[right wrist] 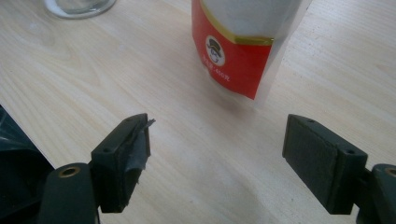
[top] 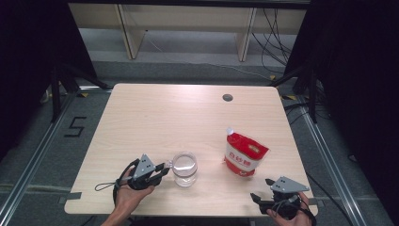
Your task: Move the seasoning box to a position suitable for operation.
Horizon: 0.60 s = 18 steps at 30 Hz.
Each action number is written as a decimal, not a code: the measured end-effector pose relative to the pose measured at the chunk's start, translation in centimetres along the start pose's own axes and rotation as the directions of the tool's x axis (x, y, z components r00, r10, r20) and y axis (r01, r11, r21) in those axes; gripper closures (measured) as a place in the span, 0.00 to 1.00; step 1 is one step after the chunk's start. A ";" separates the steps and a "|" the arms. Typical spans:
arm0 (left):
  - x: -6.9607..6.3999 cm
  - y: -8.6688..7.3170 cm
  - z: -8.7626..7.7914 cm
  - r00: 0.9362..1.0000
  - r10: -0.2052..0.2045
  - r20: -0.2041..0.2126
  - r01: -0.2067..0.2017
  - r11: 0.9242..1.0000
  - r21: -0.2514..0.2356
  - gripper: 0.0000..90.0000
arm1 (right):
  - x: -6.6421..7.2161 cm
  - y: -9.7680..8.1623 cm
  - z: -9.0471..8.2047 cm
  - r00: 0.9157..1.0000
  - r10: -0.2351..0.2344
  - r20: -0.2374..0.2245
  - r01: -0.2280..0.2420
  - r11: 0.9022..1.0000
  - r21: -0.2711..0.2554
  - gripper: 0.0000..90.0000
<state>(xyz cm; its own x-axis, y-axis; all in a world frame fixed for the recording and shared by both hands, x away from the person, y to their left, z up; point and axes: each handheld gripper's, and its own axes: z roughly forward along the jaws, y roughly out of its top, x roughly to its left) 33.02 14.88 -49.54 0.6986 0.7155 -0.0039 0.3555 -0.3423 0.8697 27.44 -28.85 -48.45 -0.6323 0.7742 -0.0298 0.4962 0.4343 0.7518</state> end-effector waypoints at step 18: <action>-2.4 0.1 0.3 0.995 0.048 0.086 -0.047 0.999 -0.015 0.83 | 0.0 -0.1 0.0 1.000 -0.010 -0.009 0.010 1.000 -0.005 0.27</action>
<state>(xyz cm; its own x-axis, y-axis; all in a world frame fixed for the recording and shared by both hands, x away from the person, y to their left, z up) 31.60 12.94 -49.57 0.7656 0.6433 -0.0048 0.3131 -0.3661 0.8763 27.43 -28.85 -48.51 -0.6424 0.7657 -0.0318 0.4866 0.4396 0.7549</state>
